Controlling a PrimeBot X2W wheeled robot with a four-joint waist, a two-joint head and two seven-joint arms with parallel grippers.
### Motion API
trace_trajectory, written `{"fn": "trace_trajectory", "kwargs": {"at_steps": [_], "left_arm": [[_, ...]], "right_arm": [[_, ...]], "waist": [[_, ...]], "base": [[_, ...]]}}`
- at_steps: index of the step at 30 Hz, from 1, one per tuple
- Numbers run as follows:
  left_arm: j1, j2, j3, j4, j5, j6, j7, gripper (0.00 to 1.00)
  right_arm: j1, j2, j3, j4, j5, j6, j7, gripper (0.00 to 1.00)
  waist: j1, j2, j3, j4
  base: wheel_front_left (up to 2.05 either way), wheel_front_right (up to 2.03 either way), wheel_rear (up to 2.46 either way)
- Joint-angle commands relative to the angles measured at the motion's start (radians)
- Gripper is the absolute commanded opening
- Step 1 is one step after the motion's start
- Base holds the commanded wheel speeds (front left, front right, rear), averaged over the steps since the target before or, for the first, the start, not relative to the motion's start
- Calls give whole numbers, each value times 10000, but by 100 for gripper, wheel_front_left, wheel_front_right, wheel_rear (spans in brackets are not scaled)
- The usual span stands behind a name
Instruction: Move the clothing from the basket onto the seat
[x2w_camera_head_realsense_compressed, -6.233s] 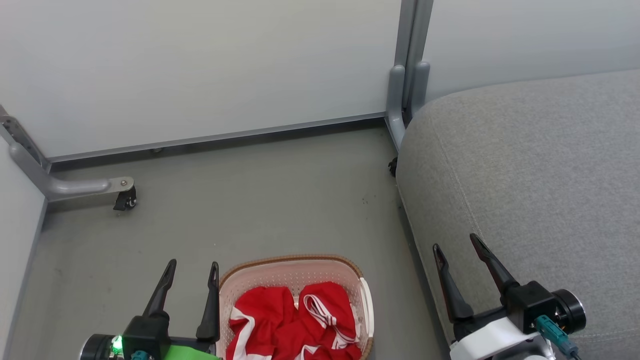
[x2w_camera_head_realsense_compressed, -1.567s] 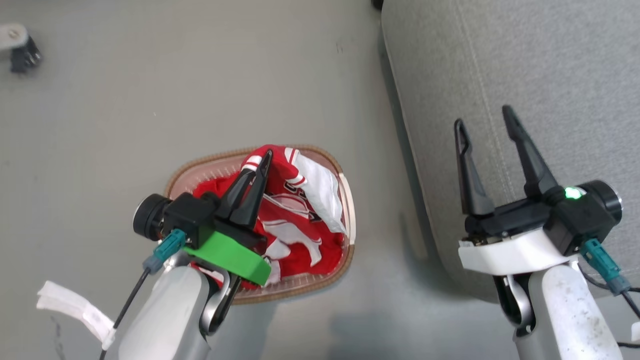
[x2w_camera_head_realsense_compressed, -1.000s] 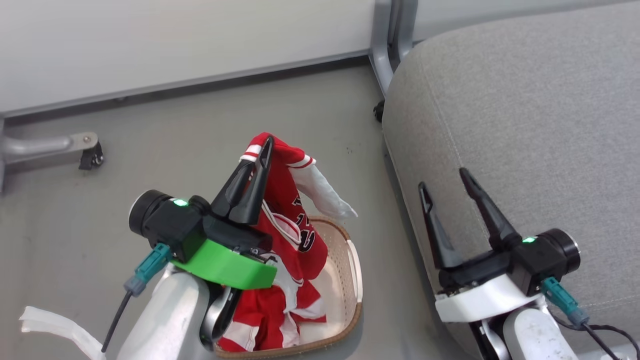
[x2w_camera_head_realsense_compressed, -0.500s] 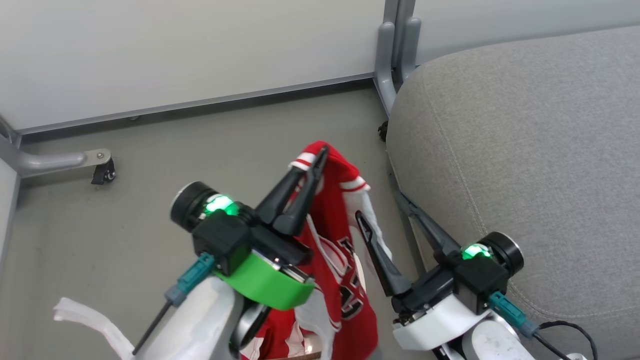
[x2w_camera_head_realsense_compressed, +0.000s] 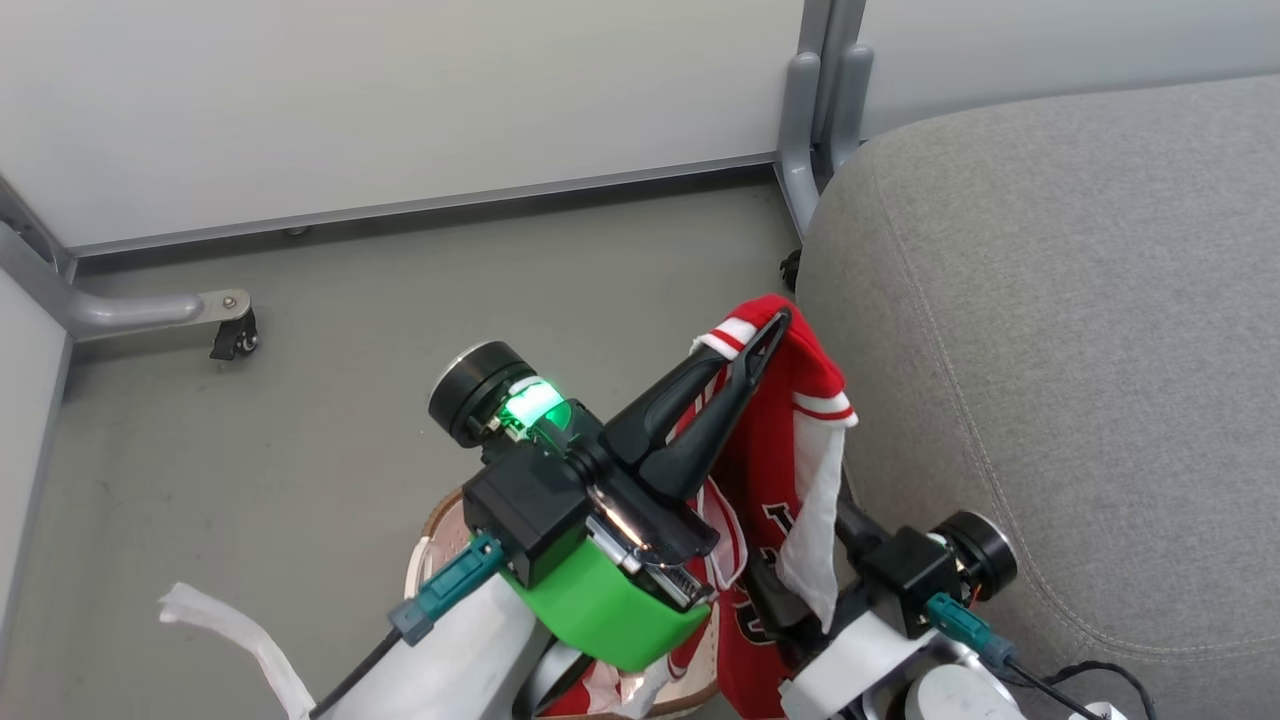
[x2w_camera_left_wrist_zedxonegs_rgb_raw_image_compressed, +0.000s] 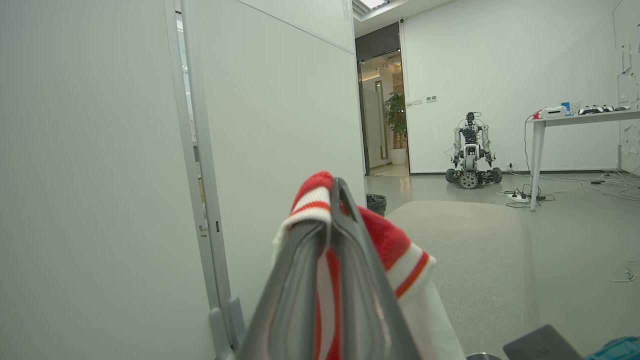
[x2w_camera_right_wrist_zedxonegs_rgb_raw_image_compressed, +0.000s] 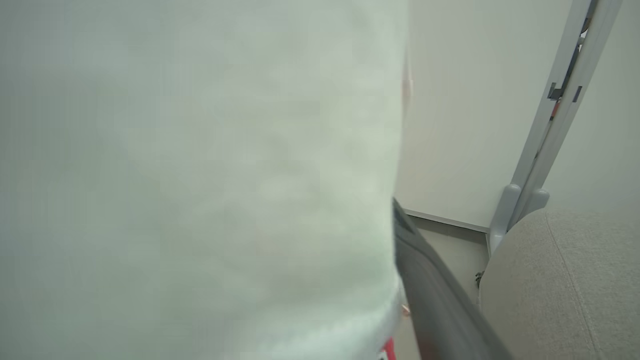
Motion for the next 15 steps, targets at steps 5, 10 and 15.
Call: {"fn": "trace_trajectory", "kwargs": {"at_steps": [5, 10, 15], "left_arm": [[39, 140, 52, 444, 92, -21, -5, 0], [282, 314, 169, 1184, 356, -21, -1, 19], [410, 390, 39, 1693, 182, -21, -1, 9]], "right_arm": [[-21, -13, -3, 311, 273, -6, -28, 0], [94, -6, -62, 253, 420, -6, -28, 0], [171, -22, -195, 222, 516, -6, -28, 0]], "waist": [[1, 0, -42, -24], [1, 0, -39, -45], [1, 0, -45, -27]], "base": [[0, 0, 0], [0, 0, 0], [0, 0, 0]]}}
